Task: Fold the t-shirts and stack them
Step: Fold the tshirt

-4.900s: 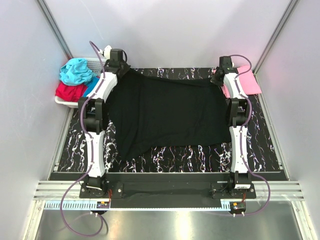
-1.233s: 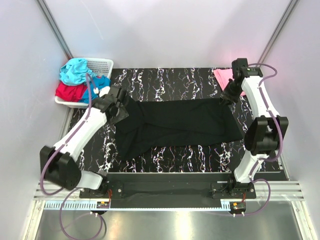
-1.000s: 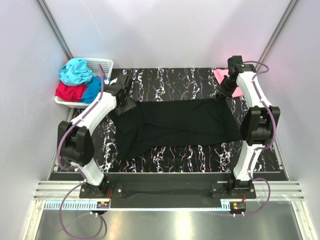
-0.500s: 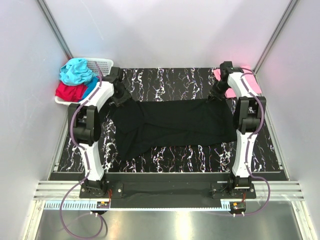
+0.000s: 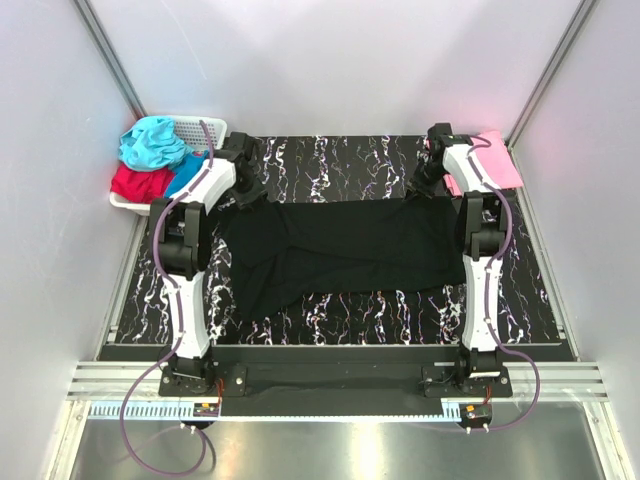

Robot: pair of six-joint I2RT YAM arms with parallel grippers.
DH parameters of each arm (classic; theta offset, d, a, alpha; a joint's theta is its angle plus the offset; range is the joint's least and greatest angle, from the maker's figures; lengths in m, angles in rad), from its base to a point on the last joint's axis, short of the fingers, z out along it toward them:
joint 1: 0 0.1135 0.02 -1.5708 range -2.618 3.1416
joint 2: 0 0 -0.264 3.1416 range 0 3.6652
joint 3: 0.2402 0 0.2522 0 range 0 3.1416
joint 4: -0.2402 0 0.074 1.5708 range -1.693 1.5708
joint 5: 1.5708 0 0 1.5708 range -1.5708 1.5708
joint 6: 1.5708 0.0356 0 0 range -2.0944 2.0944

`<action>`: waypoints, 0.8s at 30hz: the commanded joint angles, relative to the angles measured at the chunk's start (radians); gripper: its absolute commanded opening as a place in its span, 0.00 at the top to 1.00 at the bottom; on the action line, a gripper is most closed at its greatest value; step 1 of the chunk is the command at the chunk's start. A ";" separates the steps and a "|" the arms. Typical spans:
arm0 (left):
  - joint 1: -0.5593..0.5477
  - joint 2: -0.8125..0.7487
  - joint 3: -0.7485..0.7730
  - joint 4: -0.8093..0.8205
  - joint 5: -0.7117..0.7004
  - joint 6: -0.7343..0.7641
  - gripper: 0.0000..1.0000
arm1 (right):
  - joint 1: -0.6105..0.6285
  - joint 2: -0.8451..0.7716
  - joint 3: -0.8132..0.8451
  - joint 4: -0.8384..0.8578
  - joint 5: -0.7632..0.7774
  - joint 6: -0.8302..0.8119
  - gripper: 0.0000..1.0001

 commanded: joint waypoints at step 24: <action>-0.008 0.206 0.274 -0.188 -0.190 -0.004 0.70 | 0.030 0.237 0.383 -0.248 0.210 -0.037 0.87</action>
